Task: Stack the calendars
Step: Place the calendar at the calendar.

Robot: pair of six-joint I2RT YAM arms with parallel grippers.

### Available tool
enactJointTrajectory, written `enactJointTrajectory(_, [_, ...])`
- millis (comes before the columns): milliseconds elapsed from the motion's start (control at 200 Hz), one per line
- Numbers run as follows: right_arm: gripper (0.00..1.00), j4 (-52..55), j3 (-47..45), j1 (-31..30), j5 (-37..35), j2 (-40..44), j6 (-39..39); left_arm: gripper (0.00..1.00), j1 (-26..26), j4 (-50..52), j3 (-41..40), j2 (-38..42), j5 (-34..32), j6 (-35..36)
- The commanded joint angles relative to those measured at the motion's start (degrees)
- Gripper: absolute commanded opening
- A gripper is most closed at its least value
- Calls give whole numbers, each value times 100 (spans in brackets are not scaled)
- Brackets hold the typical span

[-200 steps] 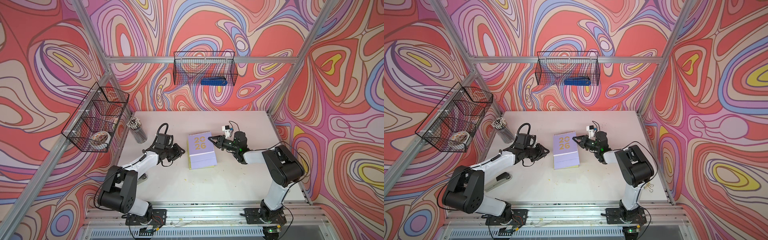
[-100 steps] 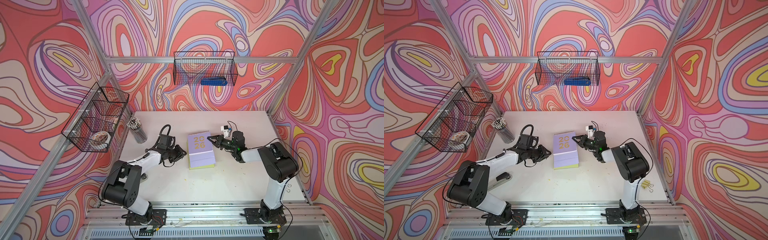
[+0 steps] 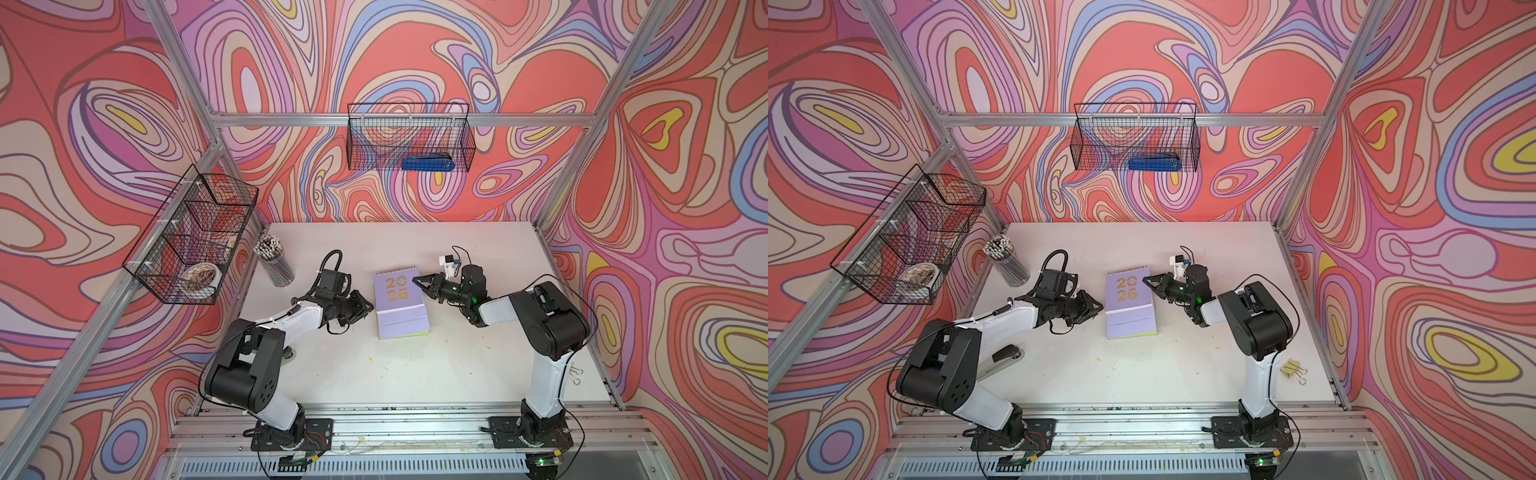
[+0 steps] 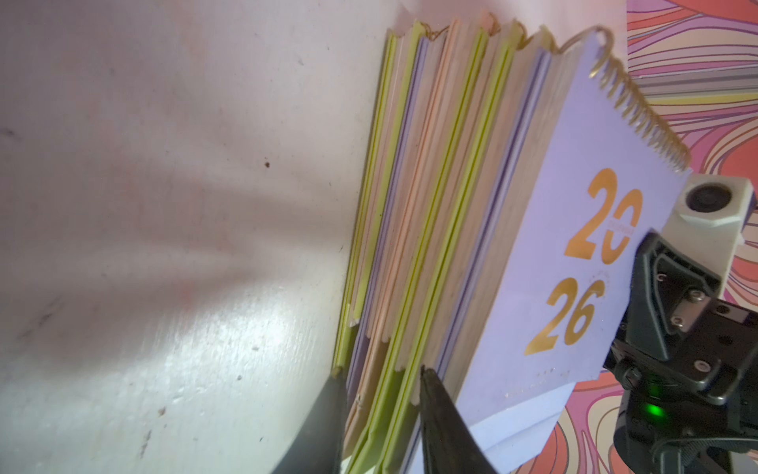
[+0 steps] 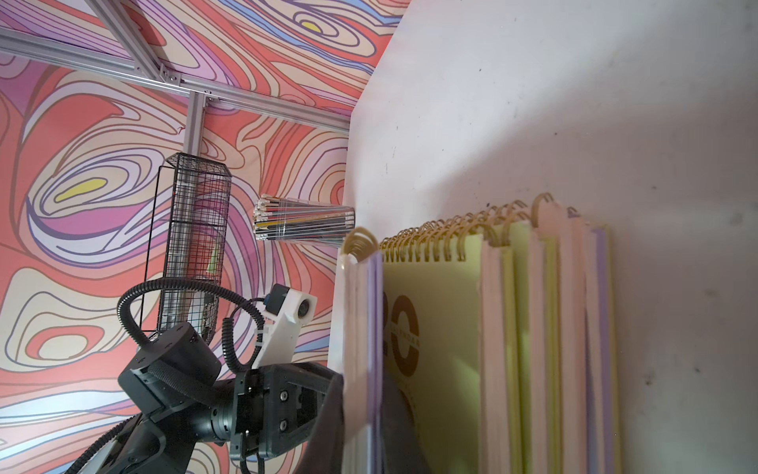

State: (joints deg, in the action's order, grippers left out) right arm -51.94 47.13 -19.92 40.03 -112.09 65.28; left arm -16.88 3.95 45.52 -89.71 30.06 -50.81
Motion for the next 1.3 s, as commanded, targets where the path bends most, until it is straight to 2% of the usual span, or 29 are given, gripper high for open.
enactJointTrajectory(0, [0, -271, 167, -29, 40, -49, 38, 32, -17, -87, -34, -64, 61, -13])
enactJointTrajectory(220, [16, -64, 228, -29, 45, -13, -29, 32, -17, -51, -17, -64, 51, 0])
enactJointTrajectory(300, [27, 150, 271, -28, 18, 27, -122, 32, -17, -42, -17, -64, 52, 7])
enactJointTrajectory(381, [34, 433, 309, -29, -33, 130, -270, 33, -15, -23, -17, -55, 51, 9])
enactJointTrajectory(1072, [68, 2384, 745, -27, -529, 598, -1249, 34, -17, 158, 33, 37, -33, 103])
enactJointTrajectory(1242, [82, 3141, 925, -29, -853, 847, -1727, 36, -10, 566, 247, 166, -265, 361])
enactJointTrajectory(1297, [90, 3404, 992, -20, -974, 940, -1896, 37, -8, 758, 335, 235, -370, 475])
